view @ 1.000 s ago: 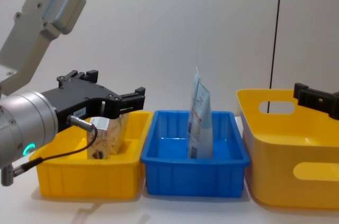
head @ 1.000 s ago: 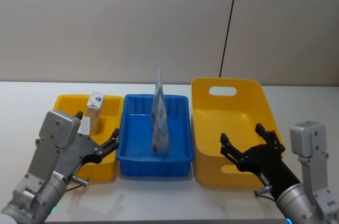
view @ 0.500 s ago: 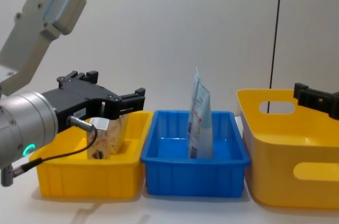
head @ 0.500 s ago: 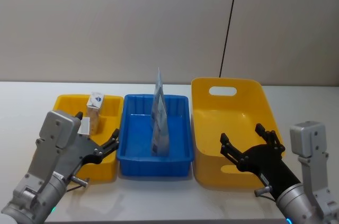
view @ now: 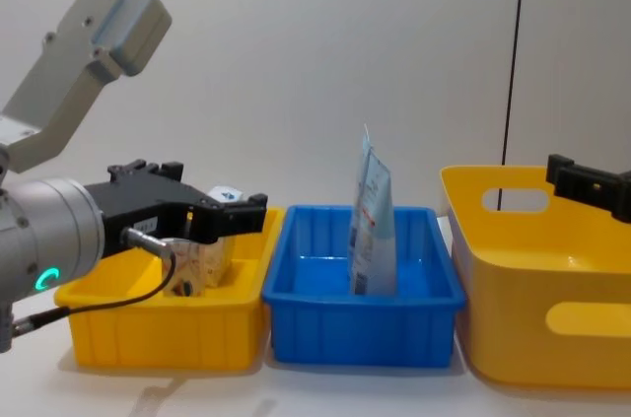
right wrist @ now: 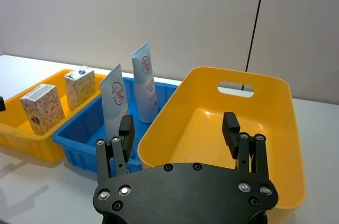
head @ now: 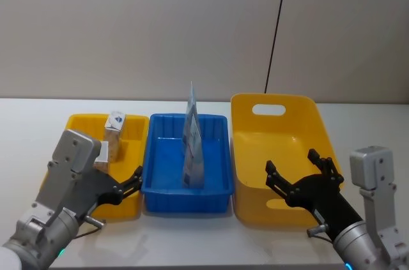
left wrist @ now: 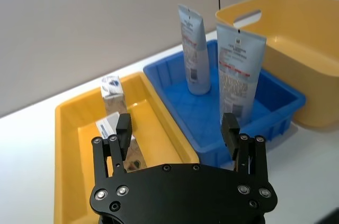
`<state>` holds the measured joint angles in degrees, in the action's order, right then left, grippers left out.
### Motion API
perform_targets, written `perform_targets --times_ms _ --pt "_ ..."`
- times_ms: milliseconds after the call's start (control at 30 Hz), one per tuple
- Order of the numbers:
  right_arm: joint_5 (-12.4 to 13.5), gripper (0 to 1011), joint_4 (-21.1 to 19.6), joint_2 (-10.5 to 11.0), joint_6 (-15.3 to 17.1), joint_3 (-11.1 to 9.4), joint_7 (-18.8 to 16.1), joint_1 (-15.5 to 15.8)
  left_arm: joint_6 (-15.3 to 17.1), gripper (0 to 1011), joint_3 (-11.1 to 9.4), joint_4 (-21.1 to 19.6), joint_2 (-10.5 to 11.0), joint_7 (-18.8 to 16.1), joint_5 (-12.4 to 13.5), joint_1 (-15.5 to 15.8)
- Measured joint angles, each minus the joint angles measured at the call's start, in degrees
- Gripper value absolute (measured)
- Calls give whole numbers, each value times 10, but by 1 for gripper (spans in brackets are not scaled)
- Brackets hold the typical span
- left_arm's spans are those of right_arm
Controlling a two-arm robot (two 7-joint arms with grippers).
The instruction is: Bimanual collaborative sorting of washing and personal care products
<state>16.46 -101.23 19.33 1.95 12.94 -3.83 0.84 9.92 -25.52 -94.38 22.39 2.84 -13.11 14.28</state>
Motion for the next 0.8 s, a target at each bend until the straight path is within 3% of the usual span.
perform_targets --times_ms 400,800 --pt "0 1002 0 0 0 0 0 0 99 1001 5 -2 2 23 -22 15" --pt "0 1002 0 0 0 0 0 0 134 1002 5 13 -2 32 -22 31"
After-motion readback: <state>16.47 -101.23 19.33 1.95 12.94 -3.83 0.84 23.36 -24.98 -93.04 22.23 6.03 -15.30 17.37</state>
